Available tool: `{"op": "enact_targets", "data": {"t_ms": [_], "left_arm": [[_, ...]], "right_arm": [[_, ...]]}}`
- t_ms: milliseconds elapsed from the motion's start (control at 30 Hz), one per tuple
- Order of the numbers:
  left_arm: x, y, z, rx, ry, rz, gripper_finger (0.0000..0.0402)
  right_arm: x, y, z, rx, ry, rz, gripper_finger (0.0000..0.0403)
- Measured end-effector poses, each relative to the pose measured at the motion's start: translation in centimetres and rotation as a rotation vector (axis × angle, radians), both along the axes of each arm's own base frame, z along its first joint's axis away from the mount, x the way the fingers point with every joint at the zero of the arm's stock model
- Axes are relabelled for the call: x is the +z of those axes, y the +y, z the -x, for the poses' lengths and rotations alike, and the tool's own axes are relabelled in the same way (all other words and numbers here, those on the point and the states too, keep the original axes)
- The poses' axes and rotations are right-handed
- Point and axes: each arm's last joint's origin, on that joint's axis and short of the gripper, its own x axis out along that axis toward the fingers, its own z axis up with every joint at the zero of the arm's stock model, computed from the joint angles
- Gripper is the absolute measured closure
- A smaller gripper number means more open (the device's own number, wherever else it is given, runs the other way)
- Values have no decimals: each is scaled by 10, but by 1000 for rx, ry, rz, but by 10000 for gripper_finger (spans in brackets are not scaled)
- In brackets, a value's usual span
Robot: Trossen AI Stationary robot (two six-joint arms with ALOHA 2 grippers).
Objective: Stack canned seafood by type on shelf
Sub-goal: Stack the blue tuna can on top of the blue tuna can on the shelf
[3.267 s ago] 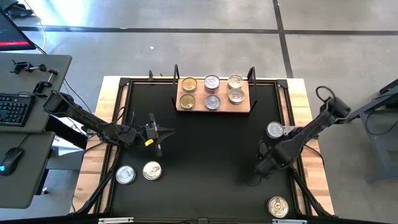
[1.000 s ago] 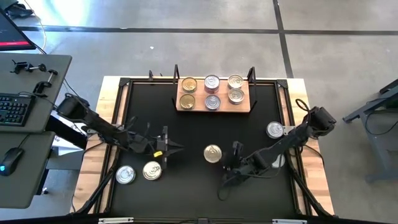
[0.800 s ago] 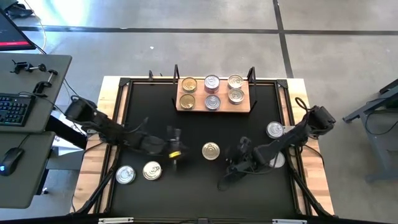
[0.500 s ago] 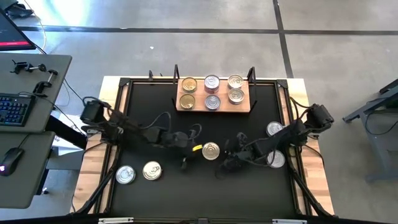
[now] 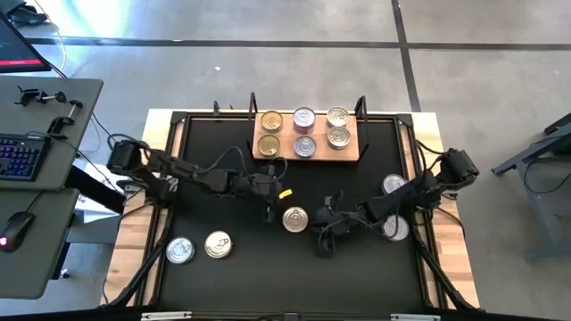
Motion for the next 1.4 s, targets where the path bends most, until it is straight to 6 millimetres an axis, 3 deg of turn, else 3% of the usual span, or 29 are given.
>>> {"op": "enact_targets", "data": {"t_ms": [100, 200, 400, 533, 667, 767, 833, 1033, 1200, 1400], "left_arm": [[4, -13, 3, -149, 7, 143, 367], [-7, -22, 3, -245, 73, 282, 367], [-42, -30, -8, -256, 113, 249, 367], [-49, -25, -11, -180, 100, 199, 367], [-37, -10, -4, 0, 114, 72, 367], [-8, 0, 0, 211, 11, -56, 367], [6, 0, 8, 261, -2, -98, 367], [21, -10, 19, 188, 7, -66, 367], [3, -21, 9, 59, 17, -35, 367], [-28, -33, -14, -187, -40, -245, 352]], "right_arm": [[-6, -4, 1, -117, 15, 29, 353], [-16, -17, -2, -269, 26, 32, 353], [-29, -30, -14, -248, 12, -13, 353], [-29, -30, -14, -219, 29, -39, 353], [-30, -21, -10, -189, 46, -27, 353], [-29, -9, -8, -117, 54, -55, 353], [-29, -4, -7, -94, 55, -46, 353], [-31, 0, -3, -106, 71, 7, 353], [-34, -2, 0, -143, 118, 10, 353], [-33, -2, -1, -111, 87, 49, 353]]}}
